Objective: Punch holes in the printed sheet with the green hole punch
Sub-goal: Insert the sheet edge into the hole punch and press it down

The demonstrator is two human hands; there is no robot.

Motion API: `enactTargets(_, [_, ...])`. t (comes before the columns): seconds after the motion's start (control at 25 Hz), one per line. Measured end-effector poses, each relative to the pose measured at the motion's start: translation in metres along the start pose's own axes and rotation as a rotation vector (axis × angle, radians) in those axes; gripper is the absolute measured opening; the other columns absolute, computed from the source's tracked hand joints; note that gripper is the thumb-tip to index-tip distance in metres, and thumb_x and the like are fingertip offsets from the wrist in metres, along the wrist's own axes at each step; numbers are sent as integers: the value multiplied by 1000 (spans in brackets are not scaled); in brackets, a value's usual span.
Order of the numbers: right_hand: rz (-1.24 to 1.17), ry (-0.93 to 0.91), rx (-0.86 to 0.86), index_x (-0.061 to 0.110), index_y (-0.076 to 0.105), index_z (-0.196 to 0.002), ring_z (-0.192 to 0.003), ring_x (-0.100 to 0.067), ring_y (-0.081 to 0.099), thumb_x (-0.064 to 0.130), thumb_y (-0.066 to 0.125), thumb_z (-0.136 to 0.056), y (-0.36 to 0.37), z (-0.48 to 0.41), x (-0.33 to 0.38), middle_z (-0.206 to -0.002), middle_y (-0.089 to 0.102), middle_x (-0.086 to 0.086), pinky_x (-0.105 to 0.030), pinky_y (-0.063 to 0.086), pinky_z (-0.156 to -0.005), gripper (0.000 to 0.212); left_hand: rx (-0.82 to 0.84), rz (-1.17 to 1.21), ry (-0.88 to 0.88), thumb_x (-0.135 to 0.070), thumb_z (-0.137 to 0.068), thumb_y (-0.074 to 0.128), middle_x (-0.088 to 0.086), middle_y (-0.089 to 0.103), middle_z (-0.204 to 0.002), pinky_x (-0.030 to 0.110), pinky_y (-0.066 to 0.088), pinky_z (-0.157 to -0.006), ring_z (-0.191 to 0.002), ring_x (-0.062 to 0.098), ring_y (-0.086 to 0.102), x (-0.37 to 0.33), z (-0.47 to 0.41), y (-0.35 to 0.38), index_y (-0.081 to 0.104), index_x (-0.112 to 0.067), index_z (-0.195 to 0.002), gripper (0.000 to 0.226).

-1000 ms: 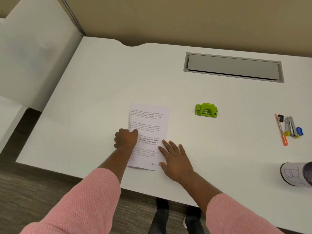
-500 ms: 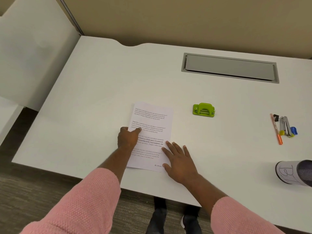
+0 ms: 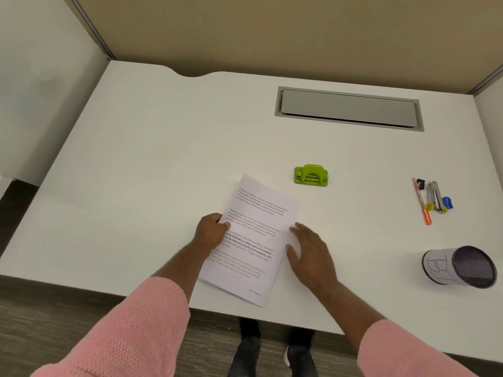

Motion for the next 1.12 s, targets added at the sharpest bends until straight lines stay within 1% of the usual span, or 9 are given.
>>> enactTargets(0.16, [-110, 131, -63, 13, 55, -138, -135, -25, 46, 21, 61, -95, -27, -37, -26, -145, 53, -6, -33, 34, -113, 44, 144, -124, 74, -17, -95, 64, 13, 72, -114, 44, 55, -96, -103, 31, 69, -14, 4, 13, 68, -7, -119, 26])
enactTargets(0.28, [-216, 233, 50, 14, 53, -138, -128, -24, 53, 21, 60, -96, -41, -64, -35, -138, 59, -6, -31, 38, -107, 43, 254, -214, 109, -16, -95, 65, 14, 72, -113, 43, 56, -94, -101, 30, 69, -30, 6, 23, 69, -6, -118, 25])
enactTargets(0.4, [-357, 367, 169, 19, 61, -127, -106, -17, 62, 28, 65, -92, -48, -80, -40, -114, 68, -1, -26, 41, -88, 36, 351, -333, 150, -19, -95, 65, 13, 70, -120, 43, 54, -98, -107, 30, 68, -48, 5, 36, 65, -5, -126, 34])
enactTargets(0.56, [-359, 386, 158, 19, 70, -96, -79, -17, 63, 25, 69, -88, -49, -80, -49, -85, 69, 6, -27, 43, -65, 10, 395, -405, 189, -21, -95, 65, 13, 70, -118, 42, 53, -98, -107, 30, 67, -66, 0, 50, 66, -7, -123, 31])
enactTargets(0.68, [-478, 497, 123, 14, 72, -90, -80, -25, 71, 21, 72, -87, -50, -76, -57, -84, 74, 0, -35, 55, -74, 7, 406, -436, 197, -21, -95, 65, 13, 71, -116, 39, 54, -95, -105, 29, 68, -74, -6, 59, 68, -7, -119, 28])
enactTargets(0.8, [-529, 557, 98, 13, 72, -85, -79, -28, 73, 19, 72, -87, -54, -74, -67, -83, 75, -5, -40, 58, -76, 7, 386, -438, 231, -20, -92, 69, 11, 72, -113, 31, 52, -87, -98, 24, 67, -80, -13, 61, 70, -9, -112, 23])
enactTargets(0.92, [-610, 632, 33, 12, 71, -80, -80, -32, 73, 15, 73, -87, -61, -72, -76, -84, 75, -8, -43, 59, -77, 8, 347, -398, 221, -21, -87, 75, 9, 73, -108, 35, 52, -91, -99, 22, 67, -81, -20, 49, 73, -8, -107, 24])
enactTargets(1.0, [-662, 680, -2, 10, 72, -82, -81, -33, 73, 13, 72, -87, -65, -71, -81, -87, 76, -10, -44, 60, -78, 6, 301, -308, 182, -18, -86, 76, 12, 73, -105, 36, 53, -90, -93, 22, 66, -76, -25, 38, 74, -5, -102, 21])
enactTargets(1.12, [-718, 738, -46, 9, 72, -83, -78, -31, 72, 12, 72, -87, -69, -68, -90, -89, 76, -12, -43, 60, -77, 5, 236, -1, 49, -12, -87, 74, 16, 75, -102, 36, 58, -75, -84, 25, 70, -65, -25, 24, 72, -6, -97, 12])
Point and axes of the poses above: each hand's wrist, its own z-axis away from the middle knuckle, its own y-axis out of the palm, x = y × z, the point moved 1 cm from there along -z, towards the middle knuckle
